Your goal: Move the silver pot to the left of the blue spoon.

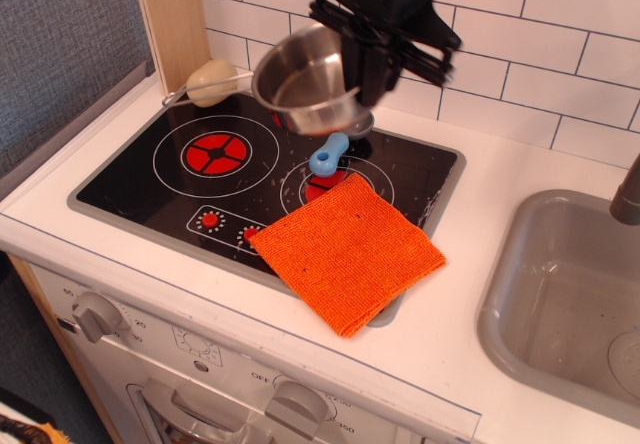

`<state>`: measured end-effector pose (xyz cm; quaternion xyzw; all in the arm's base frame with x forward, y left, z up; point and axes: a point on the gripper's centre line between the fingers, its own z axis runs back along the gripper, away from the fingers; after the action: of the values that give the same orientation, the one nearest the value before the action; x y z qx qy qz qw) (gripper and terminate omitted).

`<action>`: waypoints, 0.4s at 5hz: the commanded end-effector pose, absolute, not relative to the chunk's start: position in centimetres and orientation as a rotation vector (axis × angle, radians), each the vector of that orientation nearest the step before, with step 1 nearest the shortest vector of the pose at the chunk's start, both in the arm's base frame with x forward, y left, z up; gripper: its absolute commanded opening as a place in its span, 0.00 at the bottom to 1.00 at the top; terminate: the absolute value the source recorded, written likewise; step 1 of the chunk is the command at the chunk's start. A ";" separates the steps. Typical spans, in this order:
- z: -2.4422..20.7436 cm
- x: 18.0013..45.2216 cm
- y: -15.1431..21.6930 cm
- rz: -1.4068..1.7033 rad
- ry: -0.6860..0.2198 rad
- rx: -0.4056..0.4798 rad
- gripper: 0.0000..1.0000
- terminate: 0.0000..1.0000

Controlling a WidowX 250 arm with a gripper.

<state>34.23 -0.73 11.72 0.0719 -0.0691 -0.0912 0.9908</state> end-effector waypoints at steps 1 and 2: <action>9.5 37.1 2.7 -0.151 -0.098 0.220 0.00 0.00; 7.5 37.1 4.0 -0.100 -0.042 0.238 0.00 0.00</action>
<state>37.04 3.34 5.20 0.1165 0.0119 -0.0562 0.9915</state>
